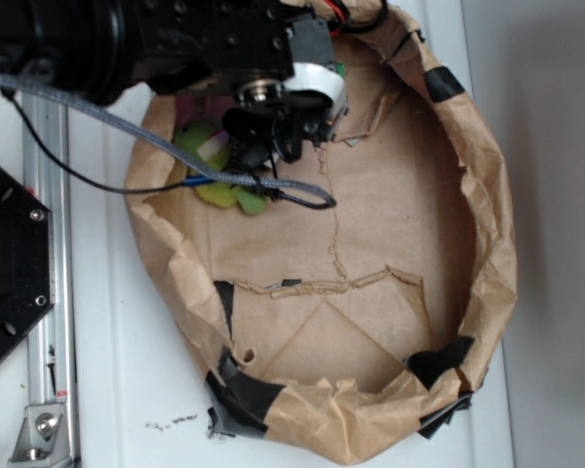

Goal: Grab the green animal.

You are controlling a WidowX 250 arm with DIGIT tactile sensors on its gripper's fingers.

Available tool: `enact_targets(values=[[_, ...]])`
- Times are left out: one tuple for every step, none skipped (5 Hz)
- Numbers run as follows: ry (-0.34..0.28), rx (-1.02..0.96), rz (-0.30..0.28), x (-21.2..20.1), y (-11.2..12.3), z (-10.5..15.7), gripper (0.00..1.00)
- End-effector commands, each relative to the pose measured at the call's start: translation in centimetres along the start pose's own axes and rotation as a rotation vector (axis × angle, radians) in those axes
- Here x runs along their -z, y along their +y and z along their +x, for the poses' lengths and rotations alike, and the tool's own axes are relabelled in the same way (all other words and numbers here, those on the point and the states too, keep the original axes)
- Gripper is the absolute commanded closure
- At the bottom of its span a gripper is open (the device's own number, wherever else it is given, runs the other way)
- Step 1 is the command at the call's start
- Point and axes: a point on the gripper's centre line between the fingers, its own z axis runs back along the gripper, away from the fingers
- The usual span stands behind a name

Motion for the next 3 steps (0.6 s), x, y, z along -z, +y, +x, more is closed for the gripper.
enact_targets(values=[[-0.054,-0.112,-0.067,-6.6,0.3,2.3,1.00],[-0.096,-0.143,-0.045,-9.3,0.1,4.0,1.00],[-0.109,-0.129,-0.062,-9.8,-0.9,5.0,1.00]])
